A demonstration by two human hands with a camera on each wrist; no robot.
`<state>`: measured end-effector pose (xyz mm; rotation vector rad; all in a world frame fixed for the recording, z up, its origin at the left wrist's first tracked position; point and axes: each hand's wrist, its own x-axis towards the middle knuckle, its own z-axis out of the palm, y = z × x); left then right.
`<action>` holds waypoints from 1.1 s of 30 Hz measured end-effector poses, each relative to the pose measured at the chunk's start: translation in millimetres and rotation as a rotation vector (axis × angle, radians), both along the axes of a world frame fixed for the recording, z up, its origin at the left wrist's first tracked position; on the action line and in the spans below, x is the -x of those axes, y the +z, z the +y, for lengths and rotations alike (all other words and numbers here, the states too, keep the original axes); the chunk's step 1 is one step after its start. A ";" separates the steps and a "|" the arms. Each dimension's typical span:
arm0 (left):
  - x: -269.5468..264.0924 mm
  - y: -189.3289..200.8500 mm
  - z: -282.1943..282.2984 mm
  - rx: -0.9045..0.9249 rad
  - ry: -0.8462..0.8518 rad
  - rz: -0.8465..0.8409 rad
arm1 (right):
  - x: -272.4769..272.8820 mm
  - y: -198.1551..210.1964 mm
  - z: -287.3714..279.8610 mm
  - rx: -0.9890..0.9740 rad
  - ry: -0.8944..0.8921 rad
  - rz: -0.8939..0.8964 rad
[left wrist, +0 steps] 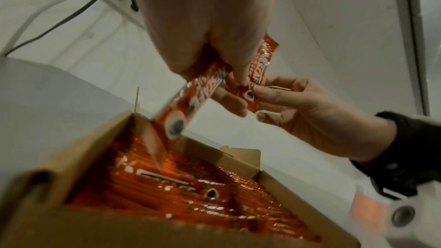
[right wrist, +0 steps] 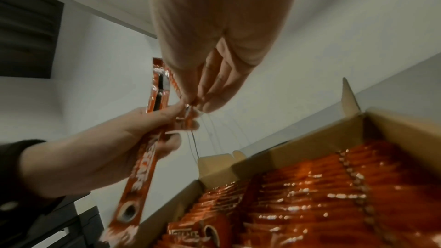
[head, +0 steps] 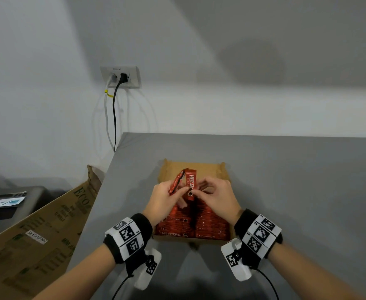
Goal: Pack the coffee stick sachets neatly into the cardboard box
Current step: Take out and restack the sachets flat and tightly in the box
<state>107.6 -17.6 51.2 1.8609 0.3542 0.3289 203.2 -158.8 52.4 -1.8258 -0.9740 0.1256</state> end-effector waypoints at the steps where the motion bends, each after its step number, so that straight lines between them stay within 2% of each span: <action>1: 2.6 -2.6 3.0 -0.081 -0.022 0.044 | -2.0 0.4 -2.6 0.017 -0.002 -0.001; 3: 8.8 -6.1 11.4 -0.212 -0.024 0.073 | -8.2 0.0 -10.4 0.036 -0.021 0.021; 5: 14.6 -6.8 22.6 -0.262 -0.056 0.113 | -13.5 -2.2 -20.2 0.082 -0.009 0.048; 9: 21.3 -1.9 28.7 -0.422 -0.194 0.274 | -12.8 -7.1 -36.1 0.306 0.089 0.110; 11: 20.2 3.0 23.7 -0.435 -0.137 0.194 | -10.6 -6.8 -40.7 0.401 0.171 0.122; 14: 15.3 6.5 25.7 -0.406 0.078 0.056 | -10.0 -4.4 -45.2 0.496 0.257 0.165; 16: 13.3 7.5 29.1 -0.560 0.095 0.159 | -10.4 -3.2 -46.7 0.557 0.295 0.171; 19: 11.9 1.3 27.5 -0.771 0.092 0.445 | -10.3 -3.2 -46.3 0.647 0.345 0.149; 20: 11.0 -2.6 26.9 -0.755 0.095 0.500 | -10.3 -3.2 -45.9 0.668 0.351 0.137; 22: 9.2 -13.7 27.7 -0.610 0.096 0.559 | -10.2 -2.2 -45.2 0.706 0.357 0.117; 25: 7.3 -27.4 30.6 -0.436 0.049 0.587 | -6.9 -1.5 -44.2 0.772 0.392 0.089; 33: 6.1 -36.7 38.7 -0.413 0.090 0.500 | 5.3 -6.7 -30.3 0.981 0.395 -0.120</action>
